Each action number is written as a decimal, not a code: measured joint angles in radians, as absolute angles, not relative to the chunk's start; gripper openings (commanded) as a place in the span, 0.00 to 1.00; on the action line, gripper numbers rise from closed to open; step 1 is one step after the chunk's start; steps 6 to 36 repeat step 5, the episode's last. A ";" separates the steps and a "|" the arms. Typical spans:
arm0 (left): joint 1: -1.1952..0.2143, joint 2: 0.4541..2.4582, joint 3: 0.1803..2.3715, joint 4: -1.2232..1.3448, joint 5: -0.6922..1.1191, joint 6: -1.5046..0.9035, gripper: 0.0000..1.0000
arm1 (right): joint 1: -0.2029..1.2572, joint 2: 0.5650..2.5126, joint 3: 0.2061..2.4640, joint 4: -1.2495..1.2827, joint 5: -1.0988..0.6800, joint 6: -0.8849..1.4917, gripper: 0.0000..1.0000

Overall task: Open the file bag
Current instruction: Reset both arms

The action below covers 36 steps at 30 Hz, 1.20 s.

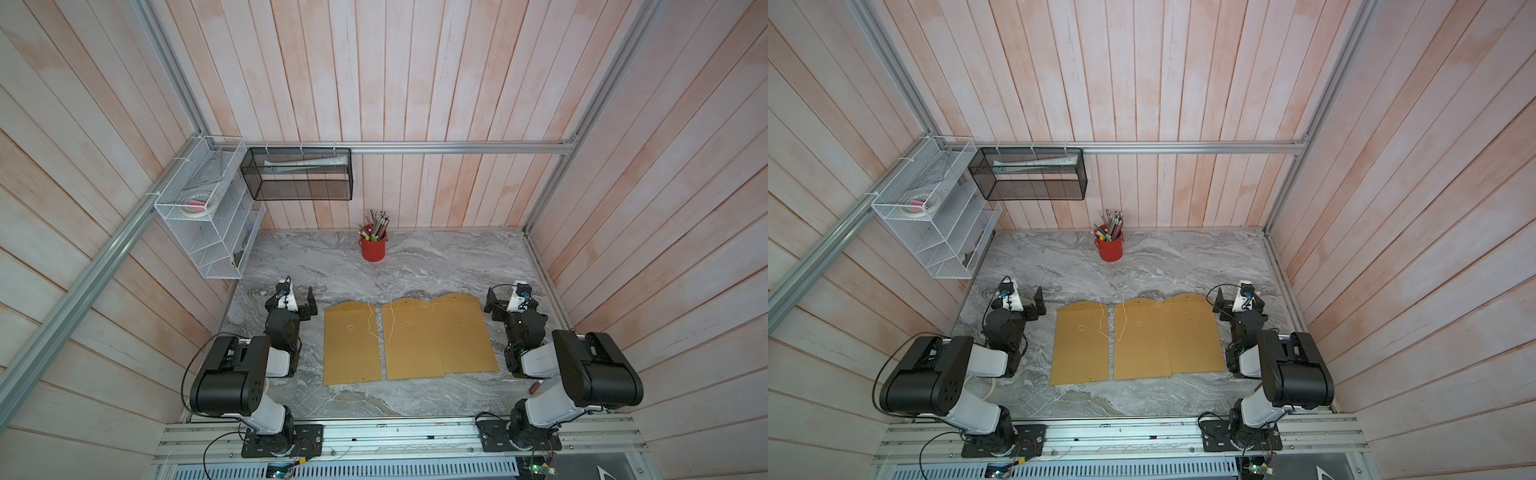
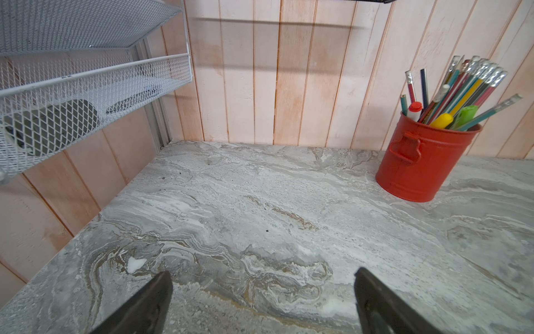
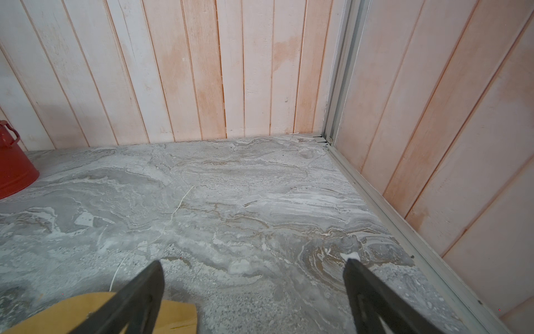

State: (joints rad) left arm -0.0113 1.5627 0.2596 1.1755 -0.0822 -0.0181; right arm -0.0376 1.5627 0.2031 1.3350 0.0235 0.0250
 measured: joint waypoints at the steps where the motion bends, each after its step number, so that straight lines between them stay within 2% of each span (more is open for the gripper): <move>1: -0.011 1.563 0.260 1.176 -0.082 -0.018 1.00 | -0.038 1.563 0.203 1.335 0.023 0.025 0.98; 36: -0.011 1.563 0.260 1.176 -0.082 -0.018 1.00 | -0.038 1.563 0.203 1.335 0.023 0.025 0.98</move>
